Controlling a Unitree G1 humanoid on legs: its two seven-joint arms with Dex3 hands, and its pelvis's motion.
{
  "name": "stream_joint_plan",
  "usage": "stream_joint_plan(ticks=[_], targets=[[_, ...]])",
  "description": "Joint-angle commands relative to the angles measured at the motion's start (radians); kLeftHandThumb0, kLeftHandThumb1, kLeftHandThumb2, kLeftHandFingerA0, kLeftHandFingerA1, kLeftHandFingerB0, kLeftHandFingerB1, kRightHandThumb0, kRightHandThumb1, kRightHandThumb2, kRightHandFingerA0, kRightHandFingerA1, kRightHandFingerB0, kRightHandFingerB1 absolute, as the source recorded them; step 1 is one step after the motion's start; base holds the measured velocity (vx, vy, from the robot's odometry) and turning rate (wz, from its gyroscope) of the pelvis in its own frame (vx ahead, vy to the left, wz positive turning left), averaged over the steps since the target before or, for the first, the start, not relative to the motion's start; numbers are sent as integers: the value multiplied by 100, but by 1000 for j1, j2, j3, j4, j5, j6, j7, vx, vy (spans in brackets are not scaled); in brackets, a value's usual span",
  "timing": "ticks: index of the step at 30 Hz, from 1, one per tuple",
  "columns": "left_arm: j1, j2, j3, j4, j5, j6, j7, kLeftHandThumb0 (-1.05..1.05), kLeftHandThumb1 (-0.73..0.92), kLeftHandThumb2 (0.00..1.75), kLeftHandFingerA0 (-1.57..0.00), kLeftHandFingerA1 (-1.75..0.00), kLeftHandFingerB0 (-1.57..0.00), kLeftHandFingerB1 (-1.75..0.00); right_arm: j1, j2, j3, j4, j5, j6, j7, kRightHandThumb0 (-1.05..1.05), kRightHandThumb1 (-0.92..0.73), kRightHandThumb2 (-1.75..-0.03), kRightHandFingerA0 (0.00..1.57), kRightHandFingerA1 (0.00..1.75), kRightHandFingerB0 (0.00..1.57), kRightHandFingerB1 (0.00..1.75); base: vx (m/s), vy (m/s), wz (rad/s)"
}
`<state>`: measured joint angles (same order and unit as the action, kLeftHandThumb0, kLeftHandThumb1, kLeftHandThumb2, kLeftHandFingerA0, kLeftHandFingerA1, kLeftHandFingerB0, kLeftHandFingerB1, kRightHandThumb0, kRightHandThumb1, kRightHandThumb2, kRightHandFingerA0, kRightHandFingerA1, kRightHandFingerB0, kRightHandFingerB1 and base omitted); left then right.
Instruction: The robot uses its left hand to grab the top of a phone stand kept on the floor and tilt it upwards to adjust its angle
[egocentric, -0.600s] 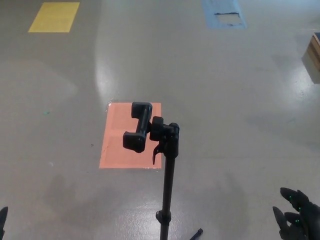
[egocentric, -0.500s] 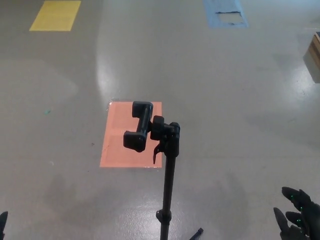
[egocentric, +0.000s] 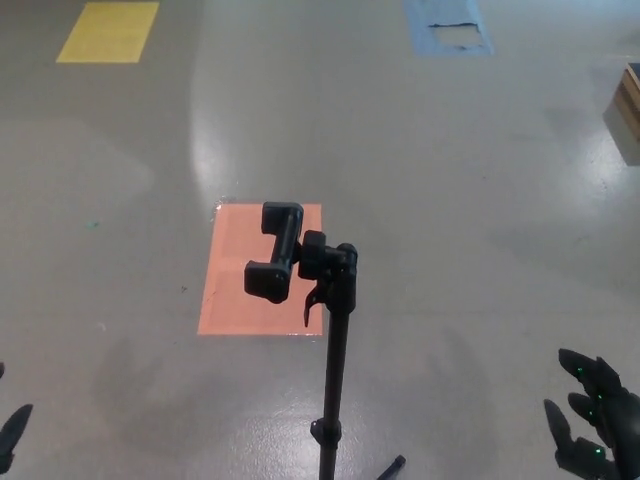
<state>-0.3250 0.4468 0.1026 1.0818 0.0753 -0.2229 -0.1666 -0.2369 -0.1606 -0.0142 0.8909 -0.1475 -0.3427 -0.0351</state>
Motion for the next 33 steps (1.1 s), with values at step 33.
stream_joint_plan(ticks=[33], targets=[[-149, 256, -363, -721, 664, -387, 242, -86, 57, 93, -16, -42, -2, -19, -93, -5, -23, 58, 15, -235, -57, -35, -56, -111, 1, 47, 0, 48, 0, 0, 0]])
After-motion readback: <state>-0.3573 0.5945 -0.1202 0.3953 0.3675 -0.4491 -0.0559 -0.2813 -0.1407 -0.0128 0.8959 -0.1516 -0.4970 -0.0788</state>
